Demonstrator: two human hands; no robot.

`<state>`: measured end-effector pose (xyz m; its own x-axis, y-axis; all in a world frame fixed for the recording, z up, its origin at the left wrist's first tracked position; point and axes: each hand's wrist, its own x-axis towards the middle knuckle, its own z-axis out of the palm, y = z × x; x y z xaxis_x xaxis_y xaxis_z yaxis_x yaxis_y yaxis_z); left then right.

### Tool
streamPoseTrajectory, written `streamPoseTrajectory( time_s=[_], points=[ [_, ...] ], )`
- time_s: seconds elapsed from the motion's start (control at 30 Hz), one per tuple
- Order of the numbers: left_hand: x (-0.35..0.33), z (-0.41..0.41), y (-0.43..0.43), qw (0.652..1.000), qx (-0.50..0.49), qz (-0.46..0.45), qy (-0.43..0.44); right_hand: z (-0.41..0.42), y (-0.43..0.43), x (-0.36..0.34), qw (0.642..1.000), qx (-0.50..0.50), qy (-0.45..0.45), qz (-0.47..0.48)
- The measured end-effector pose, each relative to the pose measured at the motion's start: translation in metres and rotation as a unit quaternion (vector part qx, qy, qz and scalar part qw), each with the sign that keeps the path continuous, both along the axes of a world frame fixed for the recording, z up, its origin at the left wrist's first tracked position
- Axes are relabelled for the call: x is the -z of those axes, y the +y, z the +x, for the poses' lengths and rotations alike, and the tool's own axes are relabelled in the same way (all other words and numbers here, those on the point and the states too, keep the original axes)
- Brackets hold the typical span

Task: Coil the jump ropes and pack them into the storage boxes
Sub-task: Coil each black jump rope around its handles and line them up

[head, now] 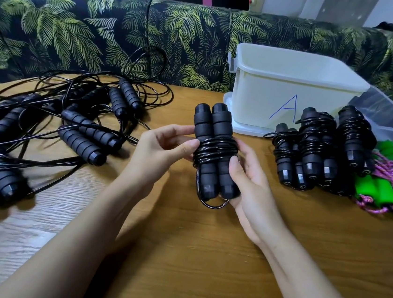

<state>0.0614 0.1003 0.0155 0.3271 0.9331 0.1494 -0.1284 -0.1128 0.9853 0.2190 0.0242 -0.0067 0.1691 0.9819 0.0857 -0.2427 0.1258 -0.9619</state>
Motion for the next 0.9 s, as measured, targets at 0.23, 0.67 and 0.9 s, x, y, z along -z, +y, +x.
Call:
streamPoseTrajectory(
  time_s=[0.23,0.67,0.9],
  points=[
    [0.002,0.007,-0.005,0.999,-0.03,-0.017,-0.019,0.001,0.0,0.003,0.967,0.118,-0.214,0.069],
    [0.005,0.013,-0.014,0.995,-0.092,0.024,0.037,-0.014,-0.003,0.012,0.754,0.224,-0.615,0.055],
    [0.008,0.013,-0.012,0.997,-0.033,0.057,0.039,-0.008,-0.001,0.015,0.745,0.275,-0.603,0.081]
  ],
)
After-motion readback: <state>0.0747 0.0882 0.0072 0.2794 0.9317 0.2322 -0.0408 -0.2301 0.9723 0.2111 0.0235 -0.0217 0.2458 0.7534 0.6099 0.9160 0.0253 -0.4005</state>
